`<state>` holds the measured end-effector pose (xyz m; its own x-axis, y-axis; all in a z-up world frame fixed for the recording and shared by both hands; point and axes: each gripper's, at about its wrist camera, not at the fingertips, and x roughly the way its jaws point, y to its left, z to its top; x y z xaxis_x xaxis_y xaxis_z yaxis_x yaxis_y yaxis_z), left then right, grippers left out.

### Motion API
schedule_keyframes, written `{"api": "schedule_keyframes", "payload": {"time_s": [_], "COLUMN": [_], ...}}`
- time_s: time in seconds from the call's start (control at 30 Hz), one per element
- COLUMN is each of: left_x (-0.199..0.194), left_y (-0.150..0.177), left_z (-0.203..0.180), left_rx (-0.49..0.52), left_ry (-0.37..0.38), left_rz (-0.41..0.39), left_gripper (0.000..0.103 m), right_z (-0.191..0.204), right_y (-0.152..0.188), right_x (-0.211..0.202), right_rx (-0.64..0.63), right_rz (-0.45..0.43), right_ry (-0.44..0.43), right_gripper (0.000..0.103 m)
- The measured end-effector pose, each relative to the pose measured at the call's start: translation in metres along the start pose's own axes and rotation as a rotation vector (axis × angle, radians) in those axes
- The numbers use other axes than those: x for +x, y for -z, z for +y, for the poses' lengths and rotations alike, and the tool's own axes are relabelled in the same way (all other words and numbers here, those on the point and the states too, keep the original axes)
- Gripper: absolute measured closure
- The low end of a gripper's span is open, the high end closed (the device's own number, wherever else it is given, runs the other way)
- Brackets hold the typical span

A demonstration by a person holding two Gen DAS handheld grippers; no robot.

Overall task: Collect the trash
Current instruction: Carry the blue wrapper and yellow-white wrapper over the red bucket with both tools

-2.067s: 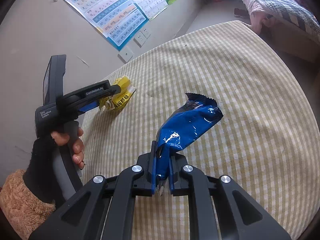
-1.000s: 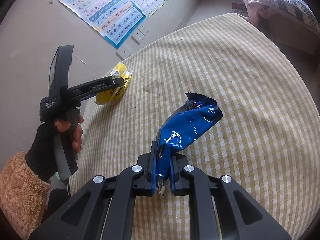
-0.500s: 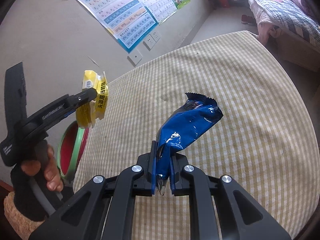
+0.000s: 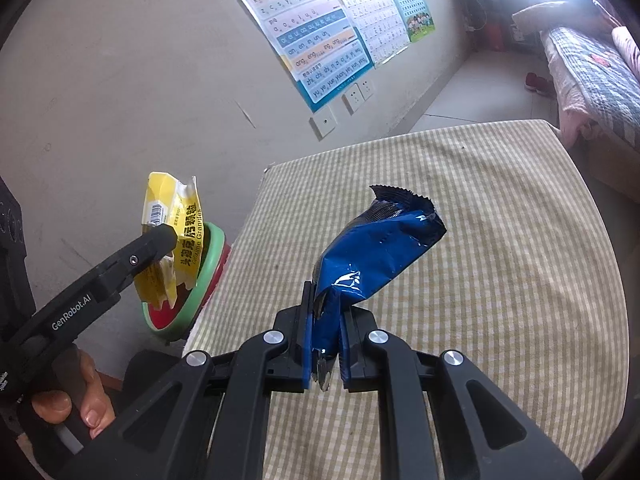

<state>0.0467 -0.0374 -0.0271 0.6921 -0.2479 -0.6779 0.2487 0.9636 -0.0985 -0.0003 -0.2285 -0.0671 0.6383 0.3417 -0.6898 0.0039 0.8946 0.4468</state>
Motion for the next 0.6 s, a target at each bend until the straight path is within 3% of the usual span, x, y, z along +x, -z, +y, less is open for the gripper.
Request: {"api": "schedule_keyframes", "payload": {"time_s": [0.6], "left_x": [-0.014], "left_y": [0.007], "left_z": [0.090], "left_rx": [-0.174], "left_ry": [-0.138], "left_rz": [-0.036], "left_gripper": [0.051], "right_z": [0.085], "right_y": [-0.033], "right_x": [0.028], "right_rx": [-0.191], "right_rz": [0.005], "right_ry": [-0.071], "right_gripper": [0.091]}}
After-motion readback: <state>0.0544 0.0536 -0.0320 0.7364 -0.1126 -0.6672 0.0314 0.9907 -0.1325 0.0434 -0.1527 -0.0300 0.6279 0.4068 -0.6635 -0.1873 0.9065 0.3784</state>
